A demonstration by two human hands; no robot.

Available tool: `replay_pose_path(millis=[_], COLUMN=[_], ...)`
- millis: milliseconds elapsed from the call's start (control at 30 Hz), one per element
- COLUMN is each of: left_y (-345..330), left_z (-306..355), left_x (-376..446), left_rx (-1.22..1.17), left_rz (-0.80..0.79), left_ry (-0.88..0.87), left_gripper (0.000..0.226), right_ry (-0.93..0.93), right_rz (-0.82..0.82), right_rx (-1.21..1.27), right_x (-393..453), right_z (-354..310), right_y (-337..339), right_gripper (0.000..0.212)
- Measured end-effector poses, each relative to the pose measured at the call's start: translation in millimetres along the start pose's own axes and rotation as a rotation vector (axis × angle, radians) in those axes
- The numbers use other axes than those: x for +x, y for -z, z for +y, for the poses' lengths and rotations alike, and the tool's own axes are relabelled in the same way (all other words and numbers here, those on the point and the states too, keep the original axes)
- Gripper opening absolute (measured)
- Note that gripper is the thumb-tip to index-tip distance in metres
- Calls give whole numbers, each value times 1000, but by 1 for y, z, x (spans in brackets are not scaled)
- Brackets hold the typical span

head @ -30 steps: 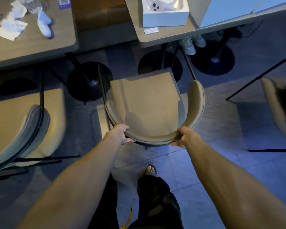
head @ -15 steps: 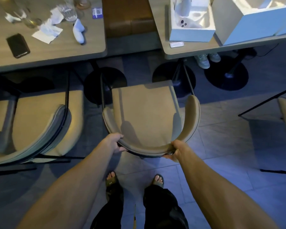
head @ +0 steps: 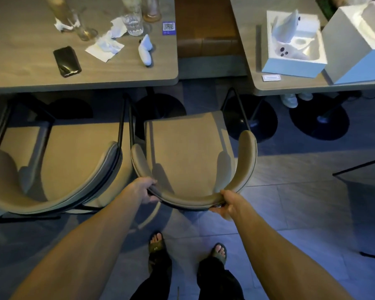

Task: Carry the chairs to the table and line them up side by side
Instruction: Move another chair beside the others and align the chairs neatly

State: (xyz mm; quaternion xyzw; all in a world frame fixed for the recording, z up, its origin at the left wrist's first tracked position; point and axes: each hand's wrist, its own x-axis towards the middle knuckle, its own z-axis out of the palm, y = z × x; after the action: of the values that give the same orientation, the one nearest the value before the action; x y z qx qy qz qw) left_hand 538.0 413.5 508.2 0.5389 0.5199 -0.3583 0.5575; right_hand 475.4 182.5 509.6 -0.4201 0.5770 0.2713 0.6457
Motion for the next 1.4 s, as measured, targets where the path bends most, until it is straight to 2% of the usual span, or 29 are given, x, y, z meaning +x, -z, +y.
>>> replay_pose_path(millis=[400, 667, 733, 767, 833, 867, 967, 1100, 1167, 1233, 1300, 1400], left_y=[1, 9, 16, 21, 35, 45, 85, 138, 151, 160, 168, 176], left_z=[40, 36, 34, 35, 39, 44, 57, 62, 62, 61, 62, 63], left_x=[15, 21, 19, 17, 16, 17, 25, 39, 39, 47, 59, 78], left_rx=[80, 41, 60, 84, 151, 178, 196, 371, 464, 536, 647, 714], left_rz=[28, -10, -37, -35, 16, 65, 228, 464, 514, 516, 477, 304], left_ry=[21, 40, 24, 6, -75, -140, -334, -516, -564, -610, -617, -530], left_gripper=[46, 47, 45, 46, 53, 57, 50, 34, 30, 32, 44, 65], right_ry=[-65, 15, 94, 143, 262, 328, 448, 485, 473, 466, 468, 431], right_rz=[90, 142, 280, 418, 617, 626, 477, 101, -27, -76, -69, 18], right_rx=[-4, -13, -30, -94, -404, -601, -986, -951, -978, -1042, -1102, -1197], right_x=[19, 20, 24, 22, 8, 2, -2, -6, -9, -9, -4, 23], right_z=[-20, -16, -16, -16, -16, -15, -6, 13, 21, 27, 33, 43], right_y=[-36, -41, -52, -59, -74, -83, -118, -177, -201, -221, -237, -254], right_gripper=[54, 58, 69, 71, 76, 78, 70, 70, 73, 75, 78, 76])
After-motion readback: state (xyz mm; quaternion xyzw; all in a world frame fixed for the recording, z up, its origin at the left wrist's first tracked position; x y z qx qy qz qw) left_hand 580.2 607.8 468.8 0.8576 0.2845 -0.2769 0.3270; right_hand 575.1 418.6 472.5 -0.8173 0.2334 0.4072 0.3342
